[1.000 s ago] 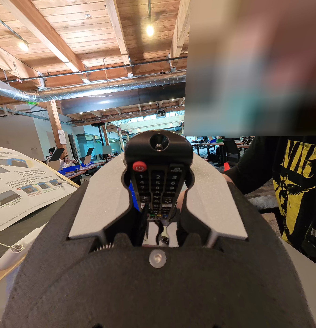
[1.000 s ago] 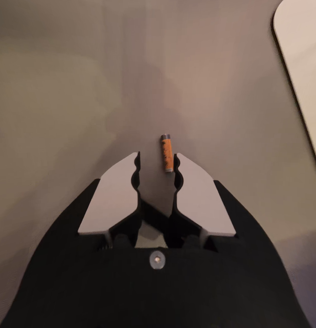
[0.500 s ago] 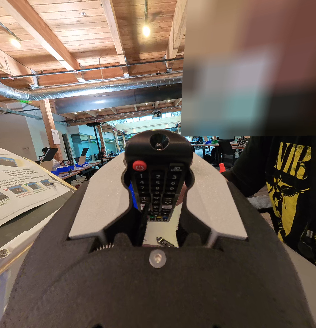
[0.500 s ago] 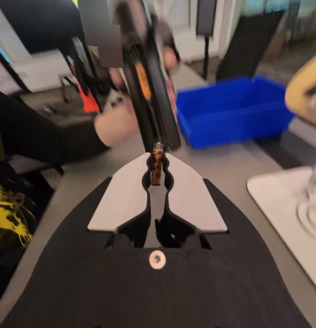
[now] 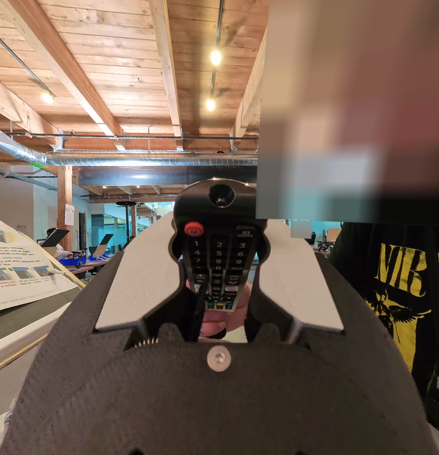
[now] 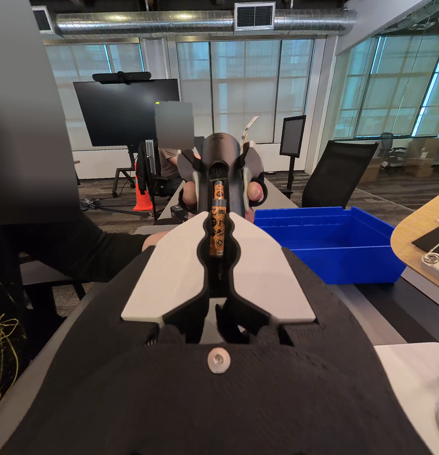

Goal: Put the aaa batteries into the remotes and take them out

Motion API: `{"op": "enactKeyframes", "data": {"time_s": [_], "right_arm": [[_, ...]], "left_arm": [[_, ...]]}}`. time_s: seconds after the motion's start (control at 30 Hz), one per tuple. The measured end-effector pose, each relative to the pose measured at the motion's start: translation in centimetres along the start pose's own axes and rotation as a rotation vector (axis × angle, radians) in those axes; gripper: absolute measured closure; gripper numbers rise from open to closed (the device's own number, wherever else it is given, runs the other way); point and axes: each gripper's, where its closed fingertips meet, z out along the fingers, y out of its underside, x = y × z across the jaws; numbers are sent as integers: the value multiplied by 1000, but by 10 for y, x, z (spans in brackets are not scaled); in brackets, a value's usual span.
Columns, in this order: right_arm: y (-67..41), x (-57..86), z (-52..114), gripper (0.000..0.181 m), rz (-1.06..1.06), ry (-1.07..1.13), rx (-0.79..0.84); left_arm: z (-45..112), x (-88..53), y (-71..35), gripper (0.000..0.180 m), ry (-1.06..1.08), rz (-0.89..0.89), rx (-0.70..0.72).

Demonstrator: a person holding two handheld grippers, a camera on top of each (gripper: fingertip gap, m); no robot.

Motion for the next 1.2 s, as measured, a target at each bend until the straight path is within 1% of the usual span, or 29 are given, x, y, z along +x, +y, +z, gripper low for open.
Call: {"op": "enactKeyframes", "data": {"time_s": [0.07, 0.3, 0.5, 0.6, 0.63, 0.7, 0.73, 0.83, 0.87, 0.93, 1.0, 1.03, 1.2], "right_arm": [[-1, 0, 0, 171, -11, 7, 3], [9, 0, 0, 171, -49, 9, -72], [12, 2, -1, 161, -70, 29, -128], [7, 4, -5, 153, -32, 33, -125], [5, 4, -6, 148, -12, 29, -125], [5, 5, -4, 133, 77, 15, -153], [7, 4, -1, 122, 139, -4, -171], [17, -1, 5, 102, 356, -75, -207], [18, -5, 7, 98, 434, -119, -197], [22, -7, 8, 103, 572, -157, -178], [38, -5, 9, 100, 631, -121, -208], [42, -3, 8, 98, 660, -100, -197], [40, -4, -1, 96, 760, -47, -75]], "left_arm": [[1, 0, 1, 119, 1, -10, 12], [2, -1, 0, 119, -2, -28, 47], [-1, -1, -7, 119, 2, -37, 80], [-1, 0, -9, 119, 9, -37, 84], [-1, 1, -9, 119, 14, -38, 82], [0, 3, -9, 119, 27, -40, 80], [0, 4, -9, 119, 31, -37, 76], [3, 9, -7, 119, 54, -29, 58], [5, 11, -6, 119, 60, -20, 42], [9, 15, -2, 119, 71, 4, 5], [12, 18, 0, 118, 69, 36, -29], [14, 19, 2, 118, 68, 55, -52], [17, 21, 5, 119, 45, 114, -101]]}}
